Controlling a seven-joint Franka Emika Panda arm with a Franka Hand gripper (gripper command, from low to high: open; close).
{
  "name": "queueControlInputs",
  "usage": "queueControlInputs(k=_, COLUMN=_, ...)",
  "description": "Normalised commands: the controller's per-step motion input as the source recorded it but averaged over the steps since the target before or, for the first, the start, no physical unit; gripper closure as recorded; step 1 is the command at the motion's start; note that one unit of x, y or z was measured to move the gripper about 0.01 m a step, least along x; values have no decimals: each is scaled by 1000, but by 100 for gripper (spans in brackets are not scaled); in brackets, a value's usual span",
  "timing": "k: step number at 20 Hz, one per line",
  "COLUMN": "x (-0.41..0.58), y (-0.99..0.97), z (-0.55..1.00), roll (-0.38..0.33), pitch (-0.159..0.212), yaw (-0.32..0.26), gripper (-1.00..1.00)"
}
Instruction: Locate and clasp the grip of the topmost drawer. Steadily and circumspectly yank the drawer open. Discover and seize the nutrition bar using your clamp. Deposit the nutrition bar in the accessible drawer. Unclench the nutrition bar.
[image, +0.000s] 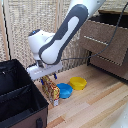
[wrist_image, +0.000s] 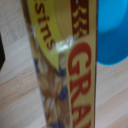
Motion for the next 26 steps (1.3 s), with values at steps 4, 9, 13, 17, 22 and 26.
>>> queueControlInputs(k=4, x=0, y=-14, z=-311, roll=103, pitch=-12, yaw=22, gripper=100)
queueControlInputs(k=9, x=0, y=-14, z=-9, roll=21, pitch=1, yaw=13, gripper=100)
queueControlInputs(k=13, x=69, y=14, z=0, roll=0, pitch=0, yaw=-6, gripper=100)
queueControlInputs(k=17, x=33, y=12, z=19, roll=0, pitch=0, yaw=0, gripper=100)
queueControlInputs(k=22, x=247, y=-4, z=171, roll=11, pitch=18, yaw=-44, gripper=100)
queueControlInputs(k=26, x=501, y=-77, z=481, roll=36, pitch=17, yaw=-75, gripper=100)
